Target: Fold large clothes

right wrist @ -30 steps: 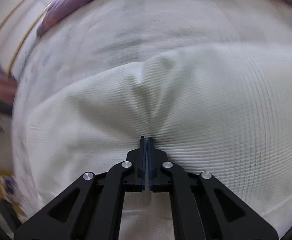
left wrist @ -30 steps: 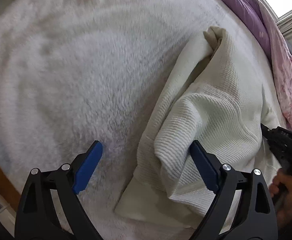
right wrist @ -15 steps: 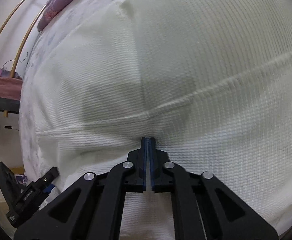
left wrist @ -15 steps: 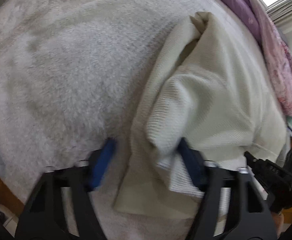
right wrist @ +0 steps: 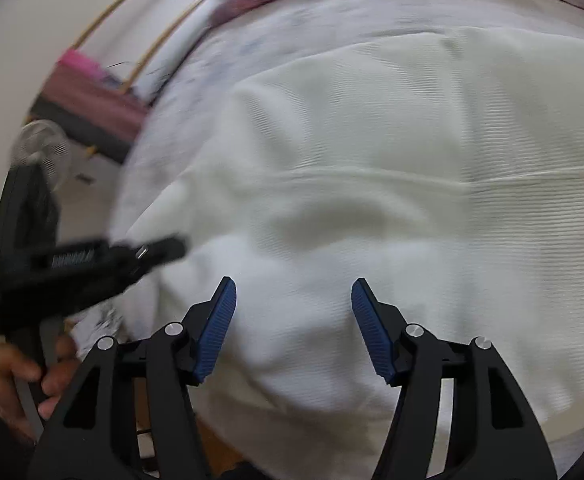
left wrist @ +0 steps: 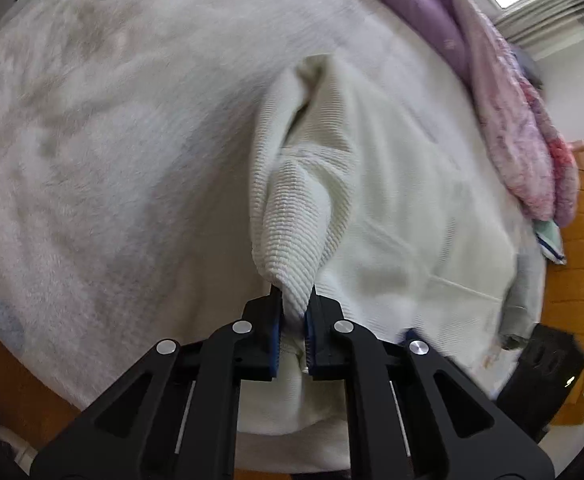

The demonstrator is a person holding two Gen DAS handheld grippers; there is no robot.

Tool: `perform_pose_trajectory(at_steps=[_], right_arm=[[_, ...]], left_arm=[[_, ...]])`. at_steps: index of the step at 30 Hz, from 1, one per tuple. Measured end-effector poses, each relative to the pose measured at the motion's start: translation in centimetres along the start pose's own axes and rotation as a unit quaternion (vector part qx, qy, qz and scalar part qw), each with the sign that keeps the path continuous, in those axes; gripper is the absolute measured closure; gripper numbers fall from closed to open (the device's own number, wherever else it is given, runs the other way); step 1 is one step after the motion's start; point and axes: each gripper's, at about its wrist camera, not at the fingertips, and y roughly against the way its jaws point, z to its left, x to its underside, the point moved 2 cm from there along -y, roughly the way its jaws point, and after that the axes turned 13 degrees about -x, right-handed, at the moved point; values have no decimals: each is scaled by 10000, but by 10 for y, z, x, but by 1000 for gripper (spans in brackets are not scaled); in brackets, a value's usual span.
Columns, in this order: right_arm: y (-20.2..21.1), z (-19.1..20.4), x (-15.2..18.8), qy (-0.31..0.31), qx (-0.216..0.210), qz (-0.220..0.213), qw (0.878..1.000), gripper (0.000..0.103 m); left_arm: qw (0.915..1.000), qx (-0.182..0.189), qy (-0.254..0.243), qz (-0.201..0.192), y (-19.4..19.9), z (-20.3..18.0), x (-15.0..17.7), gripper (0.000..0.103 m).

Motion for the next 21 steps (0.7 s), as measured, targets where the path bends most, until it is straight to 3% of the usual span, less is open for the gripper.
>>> perform_pose_trajectory(at_steps=[6, 12, 16, 18, 20, 21], right_arm=[[-7, 31, 0, 354, -642, 204, 9971, 44], [-19, 43, -8, 576, -569, 115, 9967, 31], [-33, 41, -13, 477, -394, -33, 9981, 31], [-36, 37, -14, 455, -288, -97, 9985, 37], [-40, 26, -19, 374, -165, -107, 9991, 69], [-42, 22, -22, 290, -93, -112, 9995, 80]], left_arm=[[9980, 575, 207, 168, 21, -16, 3, 95], [9969, 753, 103, 205, 33, -36, -2, 95], [9968, 762, -44, 224, 31, -57, 1, 95], [9970, 735, -95, 226, 29, -64, 2, 95], [9981, 576, -85, 184, 26, -68, 1, 94], [9983, 540, -56, 219, 23, -70, -1, 89]])
